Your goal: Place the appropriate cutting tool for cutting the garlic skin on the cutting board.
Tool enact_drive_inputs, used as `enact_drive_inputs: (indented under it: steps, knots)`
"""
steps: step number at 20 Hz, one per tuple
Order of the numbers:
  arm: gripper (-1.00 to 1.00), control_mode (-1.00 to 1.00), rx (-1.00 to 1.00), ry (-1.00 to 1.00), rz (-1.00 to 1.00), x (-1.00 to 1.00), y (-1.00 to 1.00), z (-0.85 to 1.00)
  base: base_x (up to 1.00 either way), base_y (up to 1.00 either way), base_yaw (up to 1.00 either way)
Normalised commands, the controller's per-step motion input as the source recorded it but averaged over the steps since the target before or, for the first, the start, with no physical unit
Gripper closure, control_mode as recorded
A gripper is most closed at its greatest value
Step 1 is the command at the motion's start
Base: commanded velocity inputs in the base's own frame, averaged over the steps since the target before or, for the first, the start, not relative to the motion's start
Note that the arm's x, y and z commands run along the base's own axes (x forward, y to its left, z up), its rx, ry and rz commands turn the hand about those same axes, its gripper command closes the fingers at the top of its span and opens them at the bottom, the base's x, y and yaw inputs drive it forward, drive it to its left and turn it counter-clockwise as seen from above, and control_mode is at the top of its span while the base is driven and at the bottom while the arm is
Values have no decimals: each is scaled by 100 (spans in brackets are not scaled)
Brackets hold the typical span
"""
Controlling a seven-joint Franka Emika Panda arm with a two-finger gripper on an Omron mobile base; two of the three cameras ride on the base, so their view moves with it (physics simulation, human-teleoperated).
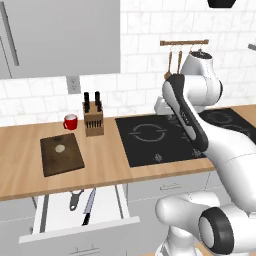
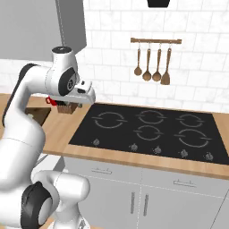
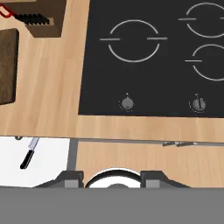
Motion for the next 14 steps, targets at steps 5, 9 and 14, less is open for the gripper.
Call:
enact_drive_inputs:
  steps: [5,9,14]
  knots:
    - [-100,-100,-3,0,4,-31,1,-2,0,0,0]
    - [-100,-100,-1,0,5,-88,81,-25,0,0,0]
    - [-100,-100,0,2,-3,-63,100,-59,0,0,0]
